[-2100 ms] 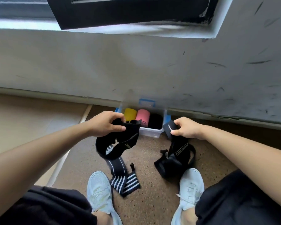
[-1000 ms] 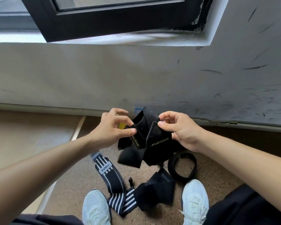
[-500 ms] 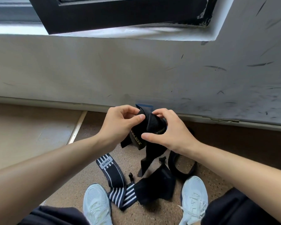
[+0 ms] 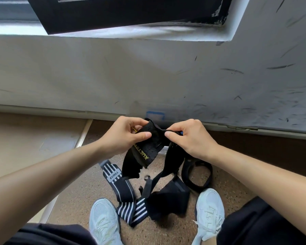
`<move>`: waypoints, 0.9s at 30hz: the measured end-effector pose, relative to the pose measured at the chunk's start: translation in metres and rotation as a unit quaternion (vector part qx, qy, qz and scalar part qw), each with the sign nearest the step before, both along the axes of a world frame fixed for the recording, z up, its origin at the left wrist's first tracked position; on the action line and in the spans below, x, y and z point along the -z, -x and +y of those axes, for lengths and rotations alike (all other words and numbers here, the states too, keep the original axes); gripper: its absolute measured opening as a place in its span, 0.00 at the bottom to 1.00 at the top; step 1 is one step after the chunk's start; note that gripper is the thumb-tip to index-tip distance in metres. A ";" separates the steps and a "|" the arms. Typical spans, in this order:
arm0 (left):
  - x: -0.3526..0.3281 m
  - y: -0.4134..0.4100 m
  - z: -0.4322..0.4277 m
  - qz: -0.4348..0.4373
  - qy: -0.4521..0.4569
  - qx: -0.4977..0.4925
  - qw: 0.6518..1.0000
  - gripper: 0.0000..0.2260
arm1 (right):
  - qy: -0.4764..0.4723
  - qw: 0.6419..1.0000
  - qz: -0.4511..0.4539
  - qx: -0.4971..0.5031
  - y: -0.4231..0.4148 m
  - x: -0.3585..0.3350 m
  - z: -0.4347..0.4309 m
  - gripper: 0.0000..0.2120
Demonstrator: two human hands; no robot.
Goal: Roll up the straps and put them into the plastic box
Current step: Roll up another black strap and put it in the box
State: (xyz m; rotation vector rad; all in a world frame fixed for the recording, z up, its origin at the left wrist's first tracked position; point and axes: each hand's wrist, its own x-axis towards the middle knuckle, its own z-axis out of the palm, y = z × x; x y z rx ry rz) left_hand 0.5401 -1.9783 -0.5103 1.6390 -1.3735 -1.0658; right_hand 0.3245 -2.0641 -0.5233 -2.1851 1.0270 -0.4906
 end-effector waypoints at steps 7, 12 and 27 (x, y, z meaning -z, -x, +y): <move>-0.001 -0.015 -0.006 -0.016 -0.054 0.055 0.997 0.06 | -0.017 0.999 0.022 0.024 0.014 0.003 -0.026 0.07; -0.003 -0.029 -0.015 -0.028 -0.076 0.076 0.994 0.06 | -0.040 0.998 0.016 0.053 0.019 0.002 -0.040 0.07; -0.007 -0.053 -0.011 0.056 -0.090 0.020 0.994 0.18 | -0.129 0.985 -0.072 0.095 0.026 0.009 -0.051 0.05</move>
